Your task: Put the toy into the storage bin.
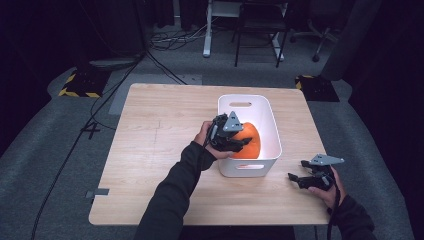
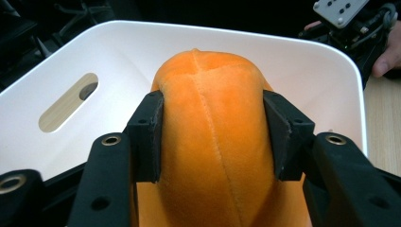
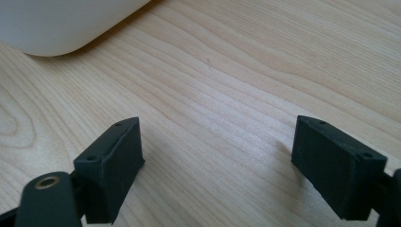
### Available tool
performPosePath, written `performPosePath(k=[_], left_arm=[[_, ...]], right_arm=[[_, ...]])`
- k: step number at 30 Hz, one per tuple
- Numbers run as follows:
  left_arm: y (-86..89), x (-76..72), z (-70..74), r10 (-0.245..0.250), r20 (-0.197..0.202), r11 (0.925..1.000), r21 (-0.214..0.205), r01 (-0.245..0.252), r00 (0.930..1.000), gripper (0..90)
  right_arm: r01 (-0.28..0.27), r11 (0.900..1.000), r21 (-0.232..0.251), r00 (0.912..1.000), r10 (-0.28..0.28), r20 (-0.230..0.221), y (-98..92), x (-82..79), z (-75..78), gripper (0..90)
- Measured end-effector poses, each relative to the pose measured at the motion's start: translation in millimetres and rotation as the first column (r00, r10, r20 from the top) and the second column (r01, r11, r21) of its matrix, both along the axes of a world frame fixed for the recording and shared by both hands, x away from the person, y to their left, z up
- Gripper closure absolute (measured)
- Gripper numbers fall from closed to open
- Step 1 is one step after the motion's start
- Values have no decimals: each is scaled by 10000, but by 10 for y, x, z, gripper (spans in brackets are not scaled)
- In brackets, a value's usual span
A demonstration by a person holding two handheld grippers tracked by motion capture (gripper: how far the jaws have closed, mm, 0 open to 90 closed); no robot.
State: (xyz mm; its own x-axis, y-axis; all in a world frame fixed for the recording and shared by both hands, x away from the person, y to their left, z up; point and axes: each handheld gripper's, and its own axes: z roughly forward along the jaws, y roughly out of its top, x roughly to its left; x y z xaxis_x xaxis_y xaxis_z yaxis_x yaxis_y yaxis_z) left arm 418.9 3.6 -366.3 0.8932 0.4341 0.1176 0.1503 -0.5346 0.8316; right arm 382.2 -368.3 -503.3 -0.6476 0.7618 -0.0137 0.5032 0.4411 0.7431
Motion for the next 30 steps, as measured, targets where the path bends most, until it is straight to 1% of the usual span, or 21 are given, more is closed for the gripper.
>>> performPosePath(k=[5, 6, 7, 12, 13, 15, 16, 19, 20, 22, 23, 25, 26, 27, 28, 29, 30], left_arm=[[14, 10, -46, -38, -124, 10000, 53, 39, 9999, 466], [14, 10, -46, -38, -124, 10000, 53, 39, 9999, 466], [17, 11, -52, -32, -209, 10000, 47, 33, 9998, 464], [21, 8, -59, -34, -251, 9999, 112, 37, 9997, 450], [16, 7, -67, -35, -373, 9999, 149, 40, 9993, 441], [19, 9, -73, -115, -419, 9995, 285, 127, 9991, 435], [19, 6, -79, -119, -479, 9995, 283, 133, 9988, 433], [23, 11, -90, -77, -461, 9996, 262, 89, 9989, 428], [26, 15, -87, -102, -546, 9995, 306, 119, 9985, 427], [24, 15, -88, -92, -512, 9994, 334, 110, 9986, 428], [20, 12, -84, -72, -586, 9994, 346, 92, 9983, 428], [17, 18, -77, -137, -625, 9987, 480, 167, 9980, 431], [16, 16, -77, -136, -589, 9987, 478, 165, 9982, 443], [16, 16, -77, -136, -589, 9987, 478, 165, 9982, 499], [26, 17, -70, -188, -542, 9992, 342, 207, 9984, 499], [31, 13, -64, -172, -613, 9995, 242, 187, 9980, 496], [35, 15, -60, -177, -597, 9995, 237, 191, 9981, 499]], right_arm=[[4, 10000, 5, 10000, -4, -2, 0, -1, 0, 171], [4, 10000, 5, 10000, -4, -2, 0, -1, 0, 171], [5, 10000, 7, 10000, -5, -1, 1, -1, 0, 171], [6, 10000, 19, 10000, -6, -17, 1, -2, 1, 171], [3, 10000, 4, 10000, -3, 3, 0, -1, 0, 172], [1, 10000, 11, 10000, -1, 2, 1, -2, 0, 171], [0, 10000, 9, 10000, 0, 3, 1, -2, 0, 171], [0, 10000, 12, 10000, 0, 0, 1, -2, 0, 171], [4, 10000, 19, 10000, -4, -12, 1, -2, 1, 172], [6, 10000, 16, 10000, -6, -11, 1, -3, 1, 171], [6, 10000, 19, 10000, -6, -12, 1, -3, 1, 172], [2, 10000, 10, 10000, -2, 2, 1, -2, 0, 171], [5, 10000, 18, 10000, -5, -10, 1, -2, 1, 171], [5, 10000, 18, 10000, -5, -10, 1, -2, 1, 171], [2, 10000, 10, 10000, -2, 1, 1, -2, 0, 172], [6, 10000, 20, 10000, -6, -9, 1, -3, 0, 171], [2, 10000, 11, 10000, -2, 2, 1, -2, 0, 172]])
